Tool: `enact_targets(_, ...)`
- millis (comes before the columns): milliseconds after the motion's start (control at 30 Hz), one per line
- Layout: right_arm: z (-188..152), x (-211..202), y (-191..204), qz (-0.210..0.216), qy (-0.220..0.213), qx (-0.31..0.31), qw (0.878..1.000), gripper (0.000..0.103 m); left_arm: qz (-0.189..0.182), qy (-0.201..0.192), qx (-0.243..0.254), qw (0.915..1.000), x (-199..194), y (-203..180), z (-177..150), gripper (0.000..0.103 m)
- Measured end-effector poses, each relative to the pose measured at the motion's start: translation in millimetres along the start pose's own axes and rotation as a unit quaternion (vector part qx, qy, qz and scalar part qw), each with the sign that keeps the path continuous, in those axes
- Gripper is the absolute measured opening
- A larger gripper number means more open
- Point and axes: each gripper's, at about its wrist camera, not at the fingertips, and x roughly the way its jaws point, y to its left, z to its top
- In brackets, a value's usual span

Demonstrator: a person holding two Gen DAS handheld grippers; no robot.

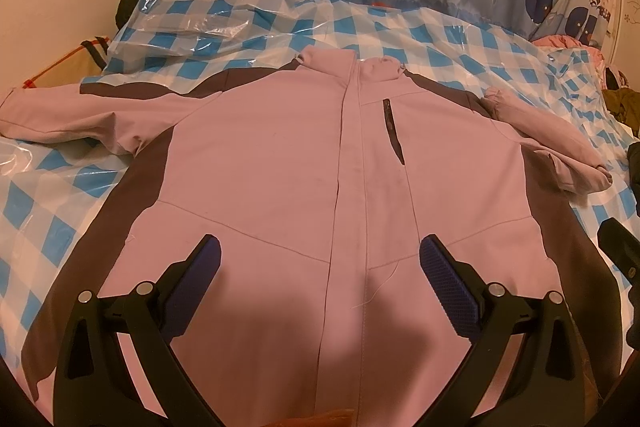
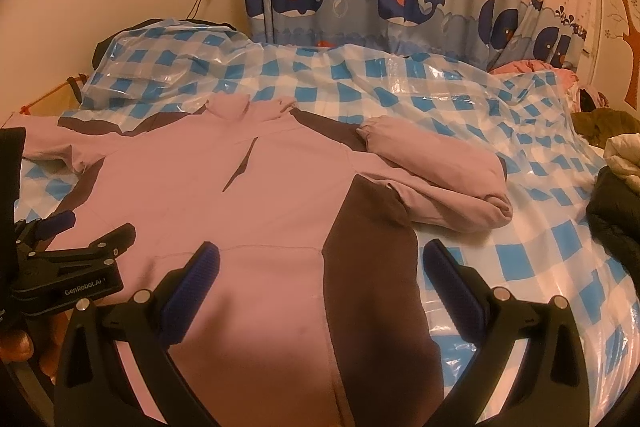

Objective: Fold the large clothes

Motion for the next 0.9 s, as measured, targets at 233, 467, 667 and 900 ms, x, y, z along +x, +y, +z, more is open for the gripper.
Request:
enact_targets(233,-2.0,3.0,0.3,0.001,0.002,0.0,1.0,0.098,0.001,0.001,0.0,1.0,0.4,1.8,-0.9,0.096)
enact_targets(467,-2.7,4.1,0.4,0.0,0.003,-0.001,1.0,0.098,0.001,0.006,-0.002,1.0,5.4,4.8,-1.9,0.096)
enact_targets(667,-3.5,4.9,0.6,0.0,0.004,-0.001,1.0,0.098,0.001,0.01,-0.003,0.9999,8.8,6.3,-2.1,0.096)
enact_targets(900,-8.7,8.5,-4.0,-0.003,0.01,-0.005,1.0,0.098,0.001,0.017,-0.003,0.9999,14.7,5.4,-1.4,0.096)
